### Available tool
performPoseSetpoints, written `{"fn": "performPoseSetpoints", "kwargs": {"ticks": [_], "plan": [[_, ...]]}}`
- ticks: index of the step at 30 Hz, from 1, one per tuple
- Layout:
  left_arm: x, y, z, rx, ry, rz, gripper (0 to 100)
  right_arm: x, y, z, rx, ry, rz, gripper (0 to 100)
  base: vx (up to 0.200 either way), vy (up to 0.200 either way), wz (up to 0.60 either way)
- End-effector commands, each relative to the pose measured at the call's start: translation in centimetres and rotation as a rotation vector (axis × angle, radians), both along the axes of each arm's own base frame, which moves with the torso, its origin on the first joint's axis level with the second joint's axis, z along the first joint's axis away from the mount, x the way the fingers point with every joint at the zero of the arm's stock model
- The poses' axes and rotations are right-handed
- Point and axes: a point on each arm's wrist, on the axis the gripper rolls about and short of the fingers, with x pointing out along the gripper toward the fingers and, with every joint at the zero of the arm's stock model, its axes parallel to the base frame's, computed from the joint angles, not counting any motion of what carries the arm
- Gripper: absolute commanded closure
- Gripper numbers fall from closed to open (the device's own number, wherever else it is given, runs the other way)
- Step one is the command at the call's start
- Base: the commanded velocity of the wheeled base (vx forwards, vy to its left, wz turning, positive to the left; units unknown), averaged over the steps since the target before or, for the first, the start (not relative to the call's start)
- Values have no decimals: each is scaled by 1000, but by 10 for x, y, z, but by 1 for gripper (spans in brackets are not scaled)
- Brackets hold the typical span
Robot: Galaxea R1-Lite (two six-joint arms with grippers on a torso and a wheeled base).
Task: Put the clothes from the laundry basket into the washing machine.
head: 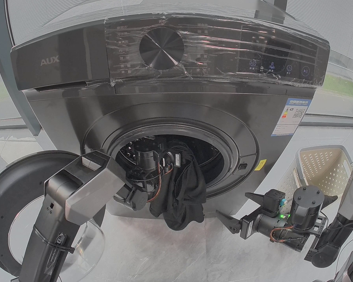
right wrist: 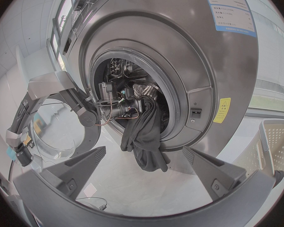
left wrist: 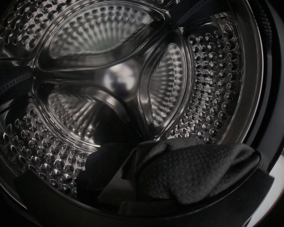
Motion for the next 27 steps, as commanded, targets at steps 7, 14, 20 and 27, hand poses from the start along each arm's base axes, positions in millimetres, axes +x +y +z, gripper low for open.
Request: {"fn": "performPoseSetpoints", "kwargs": {"ticks": [7, 14, 20, 27], "plan": [[17, 3, -12, -6, -13, 27, 100, 0, 1, -1, -4, 4, 2, 0, 0, 0, 0], [28, -4, -2, -9, -10, 35, 100, 0, 1, -1, -4, 4, 4, 0, 0, 0, 0], [41, -15, 3, -63, -26, 56, 100, -1, 1, -1, -4, 4, 5, 0, 0, 0, 0], [48, -11, 8, -108, -44, 77, 100, -1, 1, -2, -5, 5, 5, 0, 0, 0, 0]]}}
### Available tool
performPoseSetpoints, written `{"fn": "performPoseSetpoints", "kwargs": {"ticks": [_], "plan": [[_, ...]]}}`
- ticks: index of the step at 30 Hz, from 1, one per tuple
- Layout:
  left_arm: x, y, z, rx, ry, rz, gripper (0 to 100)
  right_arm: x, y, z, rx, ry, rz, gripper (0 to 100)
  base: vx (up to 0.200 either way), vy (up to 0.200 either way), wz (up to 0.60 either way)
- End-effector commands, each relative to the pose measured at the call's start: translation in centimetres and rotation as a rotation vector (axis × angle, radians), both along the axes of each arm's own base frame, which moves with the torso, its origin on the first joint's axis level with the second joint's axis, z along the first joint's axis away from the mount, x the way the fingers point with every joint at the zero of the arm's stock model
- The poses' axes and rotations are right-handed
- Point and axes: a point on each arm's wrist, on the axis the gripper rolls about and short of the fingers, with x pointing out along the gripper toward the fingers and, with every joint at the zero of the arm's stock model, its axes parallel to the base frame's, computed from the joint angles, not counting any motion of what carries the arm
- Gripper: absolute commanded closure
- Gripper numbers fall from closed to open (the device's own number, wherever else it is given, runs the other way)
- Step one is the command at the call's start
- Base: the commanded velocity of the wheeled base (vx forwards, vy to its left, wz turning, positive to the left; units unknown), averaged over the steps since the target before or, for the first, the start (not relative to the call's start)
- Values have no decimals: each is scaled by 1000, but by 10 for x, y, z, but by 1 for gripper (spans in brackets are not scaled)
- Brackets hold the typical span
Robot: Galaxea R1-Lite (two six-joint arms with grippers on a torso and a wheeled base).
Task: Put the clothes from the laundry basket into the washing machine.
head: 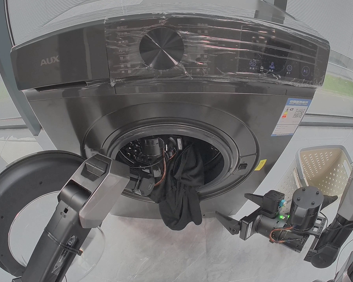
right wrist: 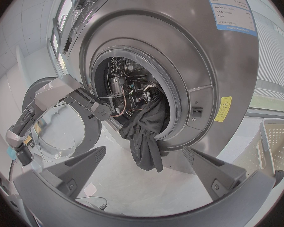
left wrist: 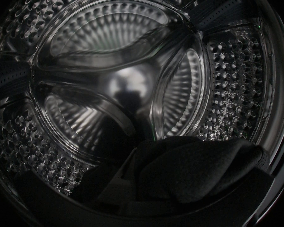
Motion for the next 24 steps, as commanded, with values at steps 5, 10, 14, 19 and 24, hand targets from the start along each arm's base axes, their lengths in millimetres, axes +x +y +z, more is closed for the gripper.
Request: {"fn": "performPoseSetpoints", "kwargs": {"ticks": [5, 10, 14, 19, 24], "plan": [[2, 1, -7, -17, 18, 4, 100, 0, 0, 0, -1, 1, 0, 0, 0, 0, 0], [-1, -2, -8, -41, 31, -6, 0, 0, 0, 0, -1, 1, 0, 0, 0, 0, 0], [-9, -10, 6, -68, 33, -19, 0, 0, 1, 0, 1, -1, 0, 0, 0, 0, 0], [-37, -11, 25, -30, 120, -45, 0, 0, 0, 0, 0, 0, 2, 0, 0, 0, 0], [-68, -2, 27, 71, 279, -85, 0, 0, 0, 0, 2, 1, 1, 0, 0, 0, 0]]}}
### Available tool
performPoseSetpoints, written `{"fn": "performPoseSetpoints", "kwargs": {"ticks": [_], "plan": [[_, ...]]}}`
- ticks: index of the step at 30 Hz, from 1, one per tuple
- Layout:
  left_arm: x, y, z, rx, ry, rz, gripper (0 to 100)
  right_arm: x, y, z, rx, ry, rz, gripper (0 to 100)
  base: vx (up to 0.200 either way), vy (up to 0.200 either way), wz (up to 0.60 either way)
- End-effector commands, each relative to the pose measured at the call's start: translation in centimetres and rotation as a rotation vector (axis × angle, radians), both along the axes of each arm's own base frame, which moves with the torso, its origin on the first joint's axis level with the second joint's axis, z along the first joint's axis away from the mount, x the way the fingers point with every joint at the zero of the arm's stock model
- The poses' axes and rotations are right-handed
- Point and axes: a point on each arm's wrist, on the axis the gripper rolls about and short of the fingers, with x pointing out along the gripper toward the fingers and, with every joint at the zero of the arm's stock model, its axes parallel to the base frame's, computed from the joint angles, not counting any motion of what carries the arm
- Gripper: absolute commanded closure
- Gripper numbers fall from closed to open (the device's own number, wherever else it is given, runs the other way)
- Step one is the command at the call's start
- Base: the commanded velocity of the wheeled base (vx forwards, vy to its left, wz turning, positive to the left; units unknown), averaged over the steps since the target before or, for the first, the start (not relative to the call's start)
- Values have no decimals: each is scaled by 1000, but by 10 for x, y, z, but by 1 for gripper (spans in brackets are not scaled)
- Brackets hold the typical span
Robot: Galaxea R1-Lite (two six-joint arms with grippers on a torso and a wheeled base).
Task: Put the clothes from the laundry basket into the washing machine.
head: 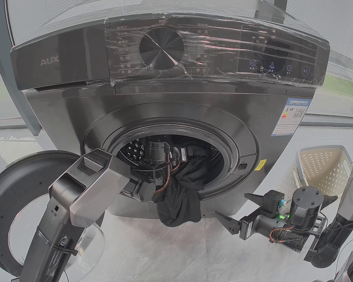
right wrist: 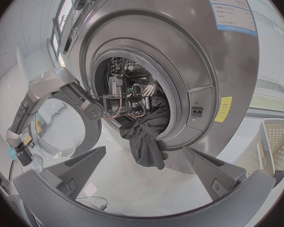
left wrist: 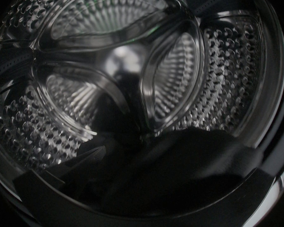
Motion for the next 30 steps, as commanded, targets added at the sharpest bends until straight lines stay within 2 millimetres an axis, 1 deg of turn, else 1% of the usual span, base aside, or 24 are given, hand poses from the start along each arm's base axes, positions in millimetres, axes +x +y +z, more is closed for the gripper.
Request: {"fn": "performPoseSetpoints", "kwargs": {"ticks": [1, 3, 7, 10, 12, 16, 21, 22, 25, 30], "plan": [[-43, 7, 31, 74, 126, -66, 0, 0, 0, 0, 0, 2, 1, 0, 0, 0, 0], [-51, 11, 22, 108, 179, -93, 0, 0, 0, 0, 0, 2, 2, 0, 0, 0, 0], [-59, 15, 10, 158, 211, -121, 0, -1, 0, -1, -1, 3, 2, 0, 0, 0, 0], [-64, 15, 0, 181, 241, -156, 0, -1, 0, -1, -1, 3, 2, 0, 0, 0, 0], [-68, 12, -6, 197, 250, -182, 0, -1, 0, -1, -1, 3, 2, 0, 0, 0, 0], [-66, 8, -22, 219, 265, -190, 0, -1, 0, -1, -1, 3, 4, 0, 0, 0, 0], [-56, 5, -38, 224, 272, -178, 0, -2, 2, -1, -1, 3, 10, 0, 0, 0, 0], [-56, 5, -39, 224, 272, -178, 100, -2, 2, -1, -1, 3, 10, 0, 0, 0, 0], [-49, 4, -43, 214, 258, -171, 100, -2, 2, -1, -1, 3, 10, 0, 0, 0, 0], [-45, 2, -33, 189, 220, -164, 100, -2, 2, 0, 0, 2, 10, 0, 0, 0, 0]]}}
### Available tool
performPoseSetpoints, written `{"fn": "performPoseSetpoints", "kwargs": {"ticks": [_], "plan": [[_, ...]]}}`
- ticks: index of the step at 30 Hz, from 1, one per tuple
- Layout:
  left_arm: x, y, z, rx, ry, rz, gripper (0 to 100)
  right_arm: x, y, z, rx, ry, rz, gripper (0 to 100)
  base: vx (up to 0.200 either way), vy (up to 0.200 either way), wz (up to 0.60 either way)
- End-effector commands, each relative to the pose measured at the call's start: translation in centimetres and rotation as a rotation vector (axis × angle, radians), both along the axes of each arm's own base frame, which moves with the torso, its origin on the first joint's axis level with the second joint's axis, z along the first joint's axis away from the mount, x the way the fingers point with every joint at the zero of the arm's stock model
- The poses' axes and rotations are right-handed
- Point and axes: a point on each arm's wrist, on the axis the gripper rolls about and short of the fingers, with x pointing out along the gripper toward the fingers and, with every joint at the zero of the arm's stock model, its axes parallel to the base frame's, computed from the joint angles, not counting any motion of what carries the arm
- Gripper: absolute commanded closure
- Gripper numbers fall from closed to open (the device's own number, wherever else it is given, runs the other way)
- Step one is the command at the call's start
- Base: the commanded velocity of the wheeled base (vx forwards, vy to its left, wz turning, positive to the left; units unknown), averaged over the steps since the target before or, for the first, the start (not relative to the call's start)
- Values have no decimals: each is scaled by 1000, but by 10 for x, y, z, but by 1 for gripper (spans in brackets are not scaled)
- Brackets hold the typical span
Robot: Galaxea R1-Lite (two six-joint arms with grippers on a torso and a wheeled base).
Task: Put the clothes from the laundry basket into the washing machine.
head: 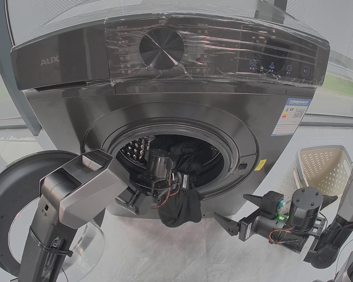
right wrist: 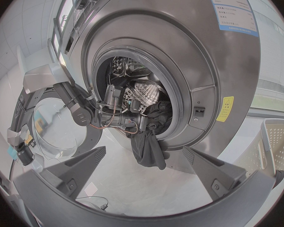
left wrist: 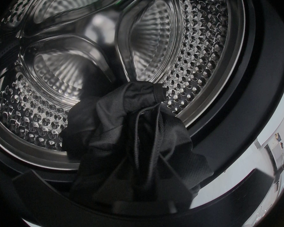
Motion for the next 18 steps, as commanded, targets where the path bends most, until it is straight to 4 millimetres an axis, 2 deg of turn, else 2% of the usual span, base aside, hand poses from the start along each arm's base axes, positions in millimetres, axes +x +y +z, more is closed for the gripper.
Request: {"fn": "performPoseSetpoints", "kwargs": {"ticks": [1, 2, 6, 12, 18], "plan": [[3, 0, -1, -8, -9, 8, 100, 0, 0, 0, 0, 0, 0, 0, 0, 0, 0], [4, 0, 0, -12, -16, 12, 100, 0, 0, 0, 0, 0, 0, 0, 0, 0, 0], [26, 3, 28, -77, -158, 114, 100, 0, 0, 0, 0, 0, 0, 0, 0, 0, 0], [47, 16, 53, -123, -247, 194, 100, -1, 1, 0, -1, 0, 5, 0, 0, 0, 0], [48, 20, 53, -131, -253, 206, 100, -1, 1, -1, -3, 2, 5, 0, 0, 0, 0]]}}
